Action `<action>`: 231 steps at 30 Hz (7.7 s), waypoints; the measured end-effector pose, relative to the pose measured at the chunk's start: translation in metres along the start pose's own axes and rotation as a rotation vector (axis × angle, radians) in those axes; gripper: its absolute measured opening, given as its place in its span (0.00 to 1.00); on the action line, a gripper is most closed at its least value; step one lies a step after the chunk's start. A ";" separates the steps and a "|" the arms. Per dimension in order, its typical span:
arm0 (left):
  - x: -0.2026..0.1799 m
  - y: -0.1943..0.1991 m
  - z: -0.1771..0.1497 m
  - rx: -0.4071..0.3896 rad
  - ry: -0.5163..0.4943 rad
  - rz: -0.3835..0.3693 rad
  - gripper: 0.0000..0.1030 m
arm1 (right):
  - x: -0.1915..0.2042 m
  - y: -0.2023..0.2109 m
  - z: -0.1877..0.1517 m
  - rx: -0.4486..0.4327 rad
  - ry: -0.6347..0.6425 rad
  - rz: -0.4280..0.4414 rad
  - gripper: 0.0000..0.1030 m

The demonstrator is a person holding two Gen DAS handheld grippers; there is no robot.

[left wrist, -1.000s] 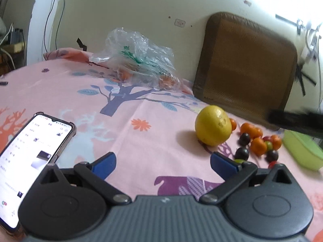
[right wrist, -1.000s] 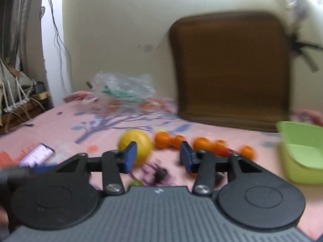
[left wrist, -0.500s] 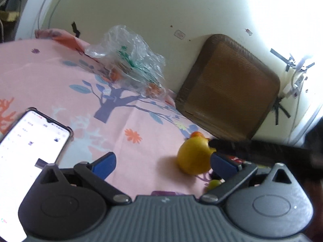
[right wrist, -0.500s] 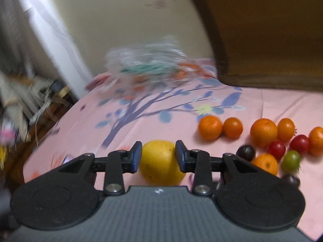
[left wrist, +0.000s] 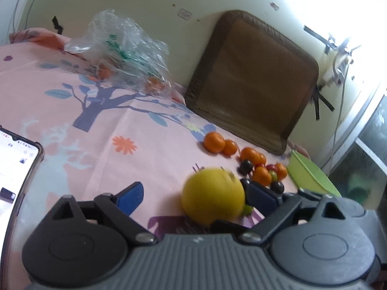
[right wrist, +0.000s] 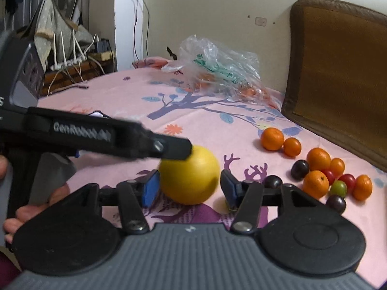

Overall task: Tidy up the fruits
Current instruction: 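Close the left tool on the yellow grapefruit and lift it, then carry the grapefruit into the green basket and open the left tool, then withdraw the left tool from the basket back toward the fruit, then grasp the green tomato with the left tool while the right tool grasps the red tomato, then carry both tomatoes over the green basket and open both tools, then move both tools back toward the dark tomatoes on the sheet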

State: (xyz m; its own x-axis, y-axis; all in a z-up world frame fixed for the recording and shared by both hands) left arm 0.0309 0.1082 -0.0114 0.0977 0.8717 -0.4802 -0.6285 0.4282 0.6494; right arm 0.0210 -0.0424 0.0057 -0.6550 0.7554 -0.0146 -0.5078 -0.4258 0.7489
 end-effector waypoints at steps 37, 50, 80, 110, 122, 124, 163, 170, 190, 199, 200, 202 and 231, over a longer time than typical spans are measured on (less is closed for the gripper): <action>-0.327 -0.212 0.047 0.215 -0.450 -0.156 0.63 | -0.225 0.104 -0.113 -0.201 -0.362 -0.552 0.64; -0.305 -0.182 0.048 0.143 -0.349 -0.130 0.72 | -0.254 0.104 -0.129 -0.244 -0.465 -0.493 0.65; -0.111 -0.025 -0.035 0.029 -0.271 0.331 0.76 | -0.080 0.084 -0.127 -0.201 -0.653 -0.135 0.61; -0.064 -0.030 -0.032 0.009 -0.191 0.429 0.77 | -0.062 0.070 -0.119 -0.190 -0.610 -0.188 0.61; -0.091 -0.038 -0.032 0.019 -0.310 0.338 0.70 | -0.080 0.054 -0.096 -0.123 -0.542 -0.174 0.50; -0.096 -0.041 -0.029 0.020 -0.330 0.326 0.70 | -0.082 0.050 -0.089 -0.114 -0.515 -0.173 0.49; -0.315 -0.227 0.041 0.137 -0.509 0.005 0.41 | -0.263 0.129 -0.142 -0.303 -0.673 -0.565 0.33; -0.311 -0.214 0.048 0.130 -0.451 -0.003 0.62 | -0.261 0.135 -0.150 -0.359 -0.689 -0.597 0.47; -0.075 -0.040 0.017 -0.045 -0.195 0.389 0.64 | -0.211 0.145 -0.155 -0.443 -0.748 -0.592 0.47; -0.092 -0.063 -0.011 0.024 -0.234 0.408 0.64 | -0.113 0.085 -0.125 -0.260 -0.688 -0.233 0.47; -0.092 -0.065 -0.014 0.027 -0.236 0.410 0.64 | -0.103 0.080 -0.120 -0.241 -0.660 -0.223 0.47; -0.090 -0.066 -0.019 0.034 -0.231 0.423 0.64 | -0.091 0.073 -0.112 -0.224 -0.621 -0.214 0.47; -0.099 -0.058 -0.027 -0.048 -0.292 0.503 0.74 | -0.085 0.068 -0.112 -0.242 -0.638 -0.202 0.51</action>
State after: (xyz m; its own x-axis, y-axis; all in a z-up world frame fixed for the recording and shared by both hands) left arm 0.0371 -0.0096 -0.0171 -0.0176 0.9976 0.0668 -0.6860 -0.0607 0.7250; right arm -0.0207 -0.1913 -0.0163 -0.1172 0.9440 0.3085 -0.7434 -0.2894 0.6030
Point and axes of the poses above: each gripper's, at about its wrist camera, not at the fingertips, and y roughly against the way its jaws point, x to its left, z to its top, the point moved 3 cm from there along -y, roughly the way its jaws point, and after that the axes turned 15 degrees about x, right-handed, at the moved point
